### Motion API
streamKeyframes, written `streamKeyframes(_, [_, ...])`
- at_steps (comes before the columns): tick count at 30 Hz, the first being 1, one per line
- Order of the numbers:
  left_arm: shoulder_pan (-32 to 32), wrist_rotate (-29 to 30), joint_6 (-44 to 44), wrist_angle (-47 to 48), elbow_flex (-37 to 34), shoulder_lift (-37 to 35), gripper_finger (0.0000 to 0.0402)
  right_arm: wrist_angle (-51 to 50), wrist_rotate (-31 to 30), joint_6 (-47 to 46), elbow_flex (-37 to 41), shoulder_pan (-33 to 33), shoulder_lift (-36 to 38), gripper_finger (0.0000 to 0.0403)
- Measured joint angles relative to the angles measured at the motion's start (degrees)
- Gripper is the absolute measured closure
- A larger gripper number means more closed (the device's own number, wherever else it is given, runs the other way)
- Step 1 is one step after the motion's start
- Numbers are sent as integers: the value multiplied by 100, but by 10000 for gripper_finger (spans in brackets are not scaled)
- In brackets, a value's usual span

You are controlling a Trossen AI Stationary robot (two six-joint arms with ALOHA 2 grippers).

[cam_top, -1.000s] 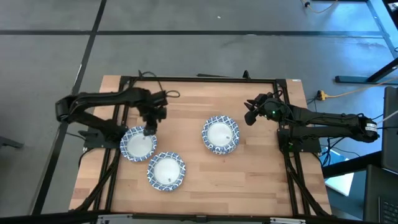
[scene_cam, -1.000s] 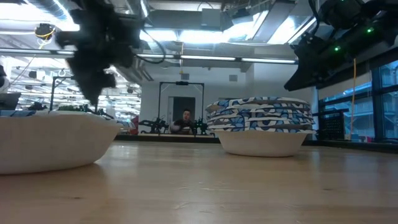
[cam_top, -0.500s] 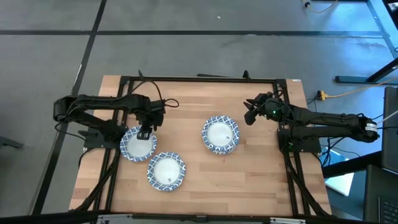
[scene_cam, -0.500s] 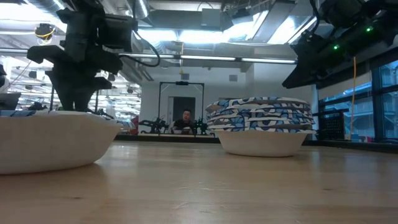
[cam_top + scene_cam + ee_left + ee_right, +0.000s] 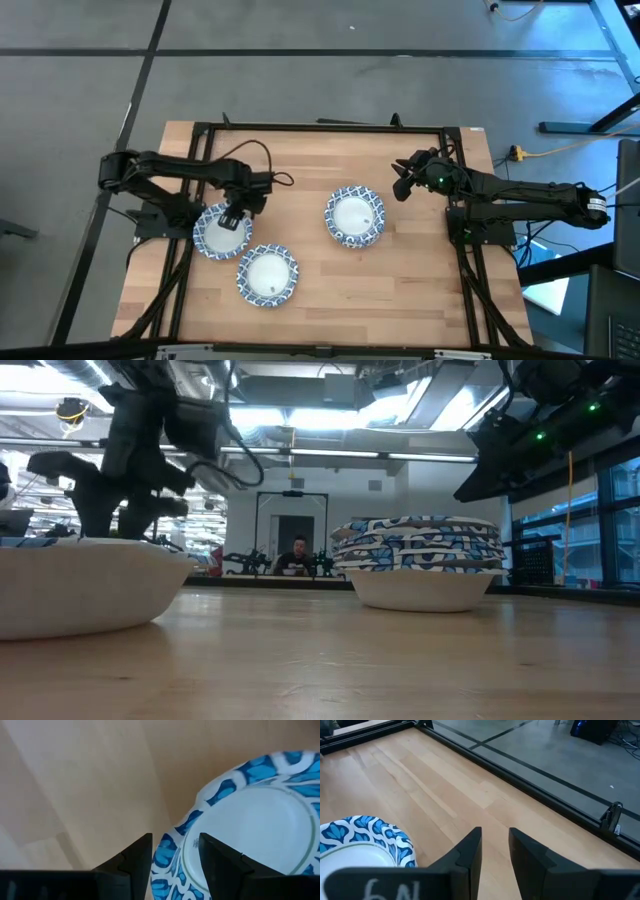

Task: Nest bowls inside each other
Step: Stack the white patterned bowls on top of the other white patterned bowls

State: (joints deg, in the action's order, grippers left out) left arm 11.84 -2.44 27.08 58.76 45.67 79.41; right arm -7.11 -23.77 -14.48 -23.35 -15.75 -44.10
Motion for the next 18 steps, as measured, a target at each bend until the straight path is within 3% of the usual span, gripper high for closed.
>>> streamKeyframes(13, [0,19,58,-63,0,861,249,-9,5,1,0,1,0,305])
streamKeyframes(18, [2,19,51,-85,0,866,284,-11,5,2,0,2,0,305])
